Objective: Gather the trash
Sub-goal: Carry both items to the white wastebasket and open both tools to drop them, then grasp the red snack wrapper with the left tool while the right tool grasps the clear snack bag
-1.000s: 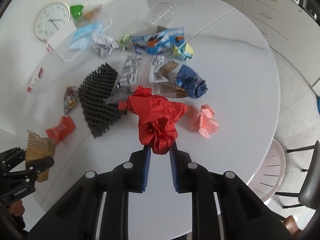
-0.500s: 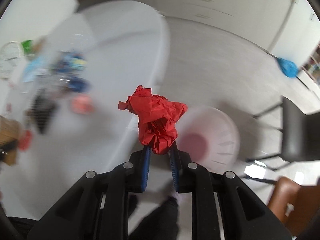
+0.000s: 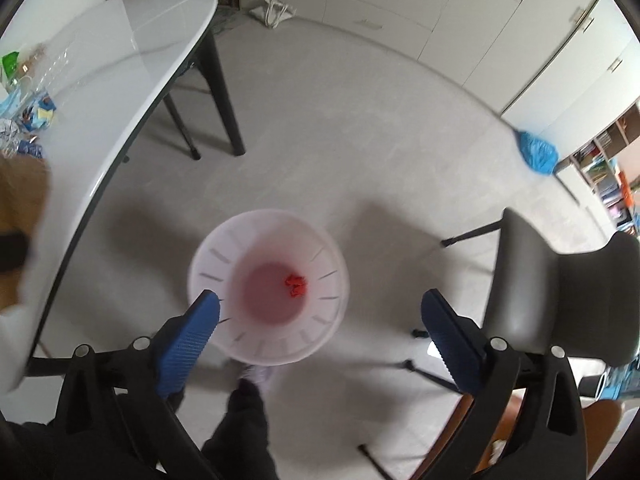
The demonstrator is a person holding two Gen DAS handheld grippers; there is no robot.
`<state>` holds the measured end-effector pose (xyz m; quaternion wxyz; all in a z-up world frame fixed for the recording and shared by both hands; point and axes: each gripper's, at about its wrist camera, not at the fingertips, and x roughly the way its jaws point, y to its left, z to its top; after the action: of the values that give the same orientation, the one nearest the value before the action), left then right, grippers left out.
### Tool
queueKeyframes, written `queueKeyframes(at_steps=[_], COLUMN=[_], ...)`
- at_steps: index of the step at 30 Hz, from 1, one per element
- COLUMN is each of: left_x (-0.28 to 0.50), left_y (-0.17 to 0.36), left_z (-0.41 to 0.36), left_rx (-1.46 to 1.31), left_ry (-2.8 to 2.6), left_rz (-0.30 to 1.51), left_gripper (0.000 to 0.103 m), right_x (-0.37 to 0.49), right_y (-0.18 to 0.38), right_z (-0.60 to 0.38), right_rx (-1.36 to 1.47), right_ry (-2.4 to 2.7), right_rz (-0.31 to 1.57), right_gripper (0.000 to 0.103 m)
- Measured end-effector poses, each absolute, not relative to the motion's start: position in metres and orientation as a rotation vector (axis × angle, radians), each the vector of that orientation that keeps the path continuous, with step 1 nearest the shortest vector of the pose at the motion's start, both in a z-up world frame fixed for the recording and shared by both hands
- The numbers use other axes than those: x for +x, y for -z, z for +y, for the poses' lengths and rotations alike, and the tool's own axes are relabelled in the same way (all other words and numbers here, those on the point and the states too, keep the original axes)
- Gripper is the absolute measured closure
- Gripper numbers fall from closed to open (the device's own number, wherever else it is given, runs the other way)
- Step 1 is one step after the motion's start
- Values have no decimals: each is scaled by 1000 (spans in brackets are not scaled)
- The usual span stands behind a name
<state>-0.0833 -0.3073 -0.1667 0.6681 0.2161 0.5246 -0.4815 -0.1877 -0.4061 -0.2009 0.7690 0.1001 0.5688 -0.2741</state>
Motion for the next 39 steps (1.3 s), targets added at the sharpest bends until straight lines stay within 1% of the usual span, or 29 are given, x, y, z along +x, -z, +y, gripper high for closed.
queueKeyframes(at_steps=[2,5,7,13,23,30,35,39], left_x=[-91,-103,-106,-104,-91,-61,-27,2], left_y=[170,165,161,151,128,96,82,91], left_z=[-323,-341,-344,-343,-303,-216,-119,-39], left_rx=[497,505,514,486,452,402,344,295], left_ry=[1071,1046,1028,957,863,693,509,389], left_rz=[1187,1175,1166,1175,1122,1045,1012,1029], left_gripper=[22,10,7,7,7,7,7,7], right_x=[-194,-202,-204,-203,-187,-141,-90,-55], right_y=[190,175,169,157,143,120,108,110], right_z=[-424,-439,-446,-452,-431,-373,-306,-247], right_rx=[206,215,219,203,194,175,162,150], right_ry=[604,595,584,552,502,391,271,179], right_rz=[1205,1173,1147,1097,1053,979,937,942], right_gripper=[2,2,2,2,2,2,2,2])
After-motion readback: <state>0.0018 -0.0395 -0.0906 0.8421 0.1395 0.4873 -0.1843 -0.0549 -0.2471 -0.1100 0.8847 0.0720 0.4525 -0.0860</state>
